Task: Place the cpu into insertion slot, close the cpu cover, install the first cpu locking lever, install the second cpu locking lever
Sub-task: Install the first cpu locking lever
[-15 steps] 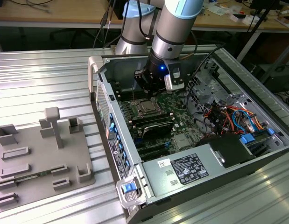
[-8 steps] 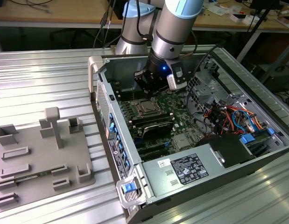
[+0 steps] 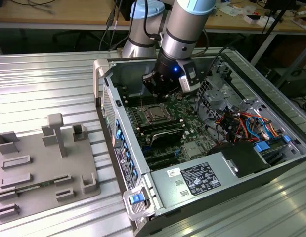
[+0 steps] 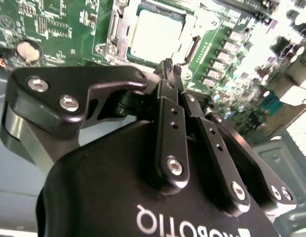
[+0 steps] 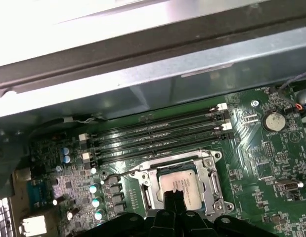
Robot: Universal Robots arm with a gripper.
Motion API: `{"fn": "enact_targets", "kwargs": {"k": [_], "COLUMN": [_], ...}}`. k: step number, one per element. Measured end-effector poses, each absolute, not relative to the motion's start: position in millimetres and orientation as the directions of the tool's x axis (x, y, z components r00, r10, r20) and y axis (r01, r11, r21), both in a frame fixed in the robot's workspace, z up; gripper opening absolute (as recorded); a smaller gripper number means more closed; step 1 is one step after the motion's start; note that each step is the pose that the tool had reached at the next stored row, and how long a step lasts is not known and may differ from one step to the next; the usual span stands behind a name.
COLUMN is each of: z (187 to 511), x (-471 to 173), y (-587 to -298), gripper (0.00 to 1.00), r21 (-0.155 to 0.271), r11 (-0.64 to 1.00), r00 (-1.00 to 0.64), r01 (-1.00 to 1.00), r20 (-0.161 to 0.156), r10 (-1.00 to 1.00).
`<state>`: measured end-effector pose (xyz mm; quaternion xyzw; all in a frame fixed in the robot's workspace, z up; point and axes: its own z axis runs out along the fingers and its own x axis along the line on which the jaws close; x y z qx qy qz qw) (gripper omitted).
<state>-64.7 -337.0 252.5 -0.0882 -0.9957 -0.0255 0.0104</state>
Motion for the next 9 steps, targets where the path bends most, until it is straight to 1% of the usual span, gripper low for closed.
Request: {"fn": "enact_targets", "kwargs": {"k": [3,9], "z": [252.5,252.5], "x": [-65.8,-65.8], "y": [-336.9,-336.9], "gripper": [0.11,0.11], "r21": [0.049,0.049], "r11": [0.991,0.993], "r00": [-0.992,-0.994], "r01": [0.125,0.112], "r20": [0.025,0.025], "r10": [0.124,0.111]}}
